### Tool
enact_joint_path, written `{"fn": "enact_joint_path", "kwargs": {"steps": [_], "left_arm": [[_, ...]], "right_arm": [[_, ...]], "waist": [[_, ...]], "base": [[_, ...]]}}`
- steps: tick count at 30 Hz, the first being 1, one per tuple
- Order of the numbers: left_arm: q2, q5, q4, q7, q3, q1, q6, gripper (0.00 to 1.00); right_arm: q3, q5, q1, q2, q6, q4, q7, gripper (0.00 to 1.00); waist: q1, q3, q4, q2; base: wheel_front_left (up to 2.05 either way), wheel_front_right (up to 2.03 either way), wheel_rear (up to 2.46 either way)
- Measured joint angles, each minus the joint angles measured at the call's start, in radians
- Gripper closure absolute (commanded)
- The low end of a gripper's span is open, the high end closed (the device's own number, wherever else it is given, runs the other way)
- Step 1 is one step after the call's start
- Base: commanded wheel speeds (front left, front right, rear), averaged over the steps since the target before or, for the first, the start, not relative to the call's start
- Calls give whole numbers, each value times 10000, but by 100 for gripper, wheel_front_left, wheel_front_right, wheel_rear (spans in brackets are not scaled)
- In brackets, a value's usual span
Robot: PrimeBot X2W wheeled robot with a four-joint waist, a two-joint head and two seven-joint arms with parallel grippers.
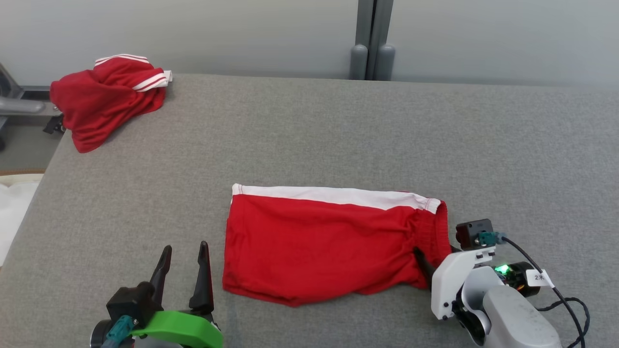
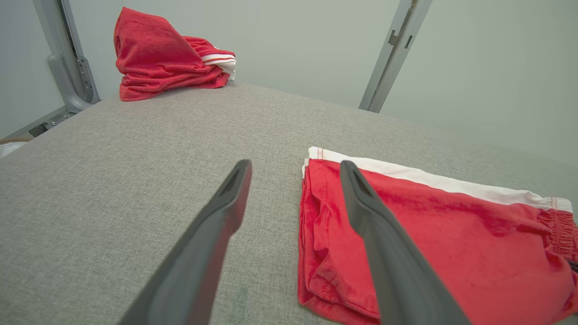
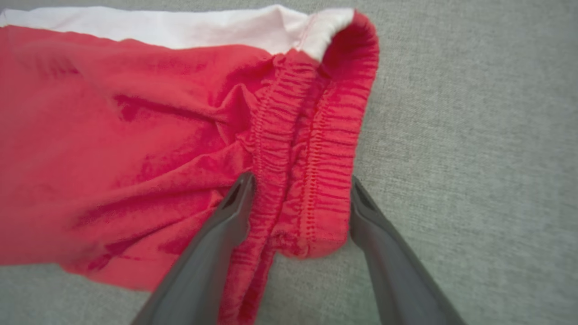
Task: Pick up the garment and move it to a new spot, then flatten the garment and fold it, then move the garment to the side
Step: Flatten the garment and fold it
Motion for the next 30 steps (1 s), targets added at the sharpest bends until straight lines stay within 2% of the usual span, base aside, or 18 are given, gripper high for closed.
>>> {"fn": "enact_joint_path", "kwargs": {"steps": [3, 4, 5, 12, 16, 19, 26, 30], "left_arm": [[-50, 92, 13, 0, 81, -7, -61, 0], [-59, 111, 17, 0, 90, -11, -79, 0], [-75, 142, 23, 0, 105, -18, -84, 0], [-176, 274, 73, 0, 278, -138, -186, 0], [-213, 360, 69, 0, 357, -138, -228, 0], [-228, 431, 73, 0, 382, -139, -259, 0], [-263, 477, 84, 0, 347, -180, -314, 0], [-274, 489, 105, 0, 337, -238, -343, 0]], "right_arm": [[462, 313, -158, -17, -6, 146, 2, 78], [585, 385, -217, -25, -6, 178, 4, 92], [719, 518, -275, -27, -6, 201, 25, 99], [761, 1009, -894, 40, 4, 617, -119, 100], [-50, 226, -1428, -10, 2, 882, -159, 100], [-663, -255, -1562, -368, 2, 853, -56, 100], [-1735, -387, -1467, -1244, 2, 146, 589, 100], [-1791, -196, -1264, -1141, 0, -525, 1089, 100]], "waist": [[0, 45, -58, 0], [0, 57, -82, 0], [0, 74, -113, 0], [0, 157, -430, 0], [0, 170, -696, 0], [0, 187, -899, -1], [0, 304, -1240, 0], [0, 388, -1347, 0]], "base": [[0, 0, 0], [0, 0, 0], [0, 0, 0], [0, 0, 0], [0, 0, 0], [0, 0, 0], [0, 0, 0], [0, 0, 0]]}}
